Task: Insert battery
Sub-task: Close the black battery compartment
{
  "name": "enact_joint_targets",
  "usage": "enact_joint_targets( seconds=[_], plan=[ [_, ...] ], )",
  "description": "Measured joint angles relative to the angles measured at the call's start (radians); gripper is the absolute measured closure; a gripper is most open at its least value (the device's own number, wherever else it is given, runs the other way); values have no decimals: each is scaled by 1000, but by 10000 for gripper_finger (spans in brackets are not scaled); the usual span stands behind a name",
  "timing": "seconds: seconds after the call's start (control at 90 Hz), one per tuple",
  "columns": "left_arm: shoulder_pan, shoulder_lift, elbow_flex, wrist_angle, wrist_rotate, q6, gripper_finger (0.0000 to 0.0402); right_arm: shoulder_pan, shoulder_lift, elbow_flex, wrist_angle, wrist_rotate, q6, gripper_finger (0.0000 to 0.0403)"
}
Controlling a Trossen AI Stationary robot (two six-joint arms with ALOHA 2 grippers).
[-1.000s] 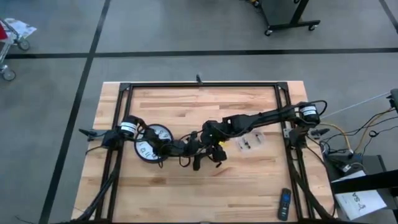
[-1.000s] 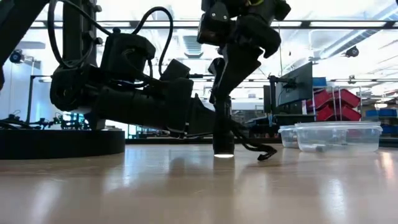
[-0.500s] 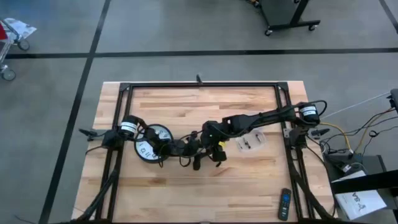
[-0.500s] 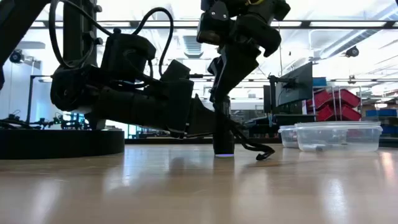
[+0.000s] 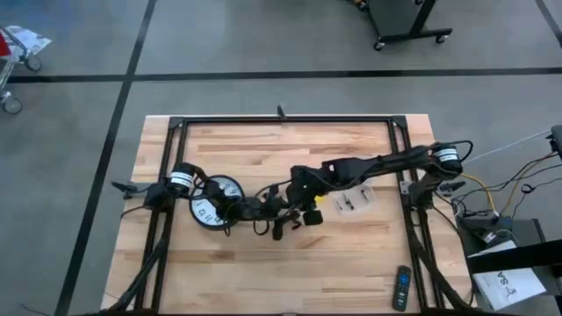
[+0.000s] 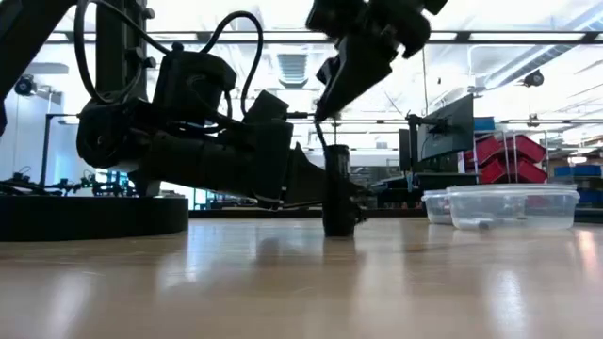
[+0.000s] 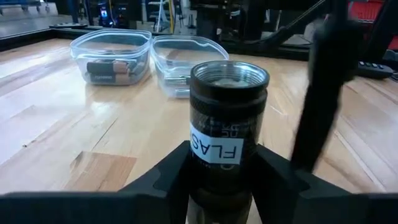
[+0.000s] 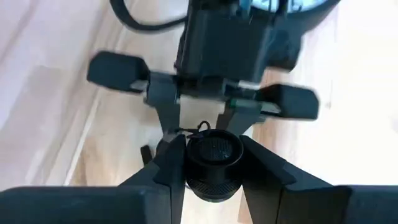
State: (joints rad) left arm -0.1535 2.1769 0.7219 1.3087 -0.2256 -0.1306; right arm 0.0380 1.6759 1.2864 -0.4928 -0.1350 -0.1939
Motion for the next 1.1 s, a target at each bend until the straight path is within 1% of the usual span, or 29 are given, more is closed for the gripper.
enact_joint_targets(
  seconds=[0.078,0.167,0.333,0.389,0.511,0.667,0.744,0.9,1.011,1.1],
  plan=[
    [0,0,0,0,0,6,284,1,-38,-54,99,-48,17,303],
    [0,0,0,0,0,6,282,-2,-82,-150,226,-100,53,303],
    [0,0,0,1,0,6,270,-7,-107,-358,601,-183,165,303],
    [0,0,0,5,0,3,269,-11,-107,-421,732,-187,194,303],
    [-1,0,0,8,0,-2,276,-24,-107,-550,961,-189,239,303],
    [-1,1,0,13,0,-6,285,-44,-92,-666,1274,-187,291,303],
    [-1,1,5,13,0,-6,283,-51,-66,-698,1328,-185,301,303],
    [-1,3,26,5,0,-6,270,-58,-1,-704,1405,-178,307,303],
    [-1,3,31,3,0,-6,268,-58,35,-705,1421,-178,303,303],
    [-1,3,29,0,0,-6,273,-58,43,-706,1417,-178,301,303]
  ],
)
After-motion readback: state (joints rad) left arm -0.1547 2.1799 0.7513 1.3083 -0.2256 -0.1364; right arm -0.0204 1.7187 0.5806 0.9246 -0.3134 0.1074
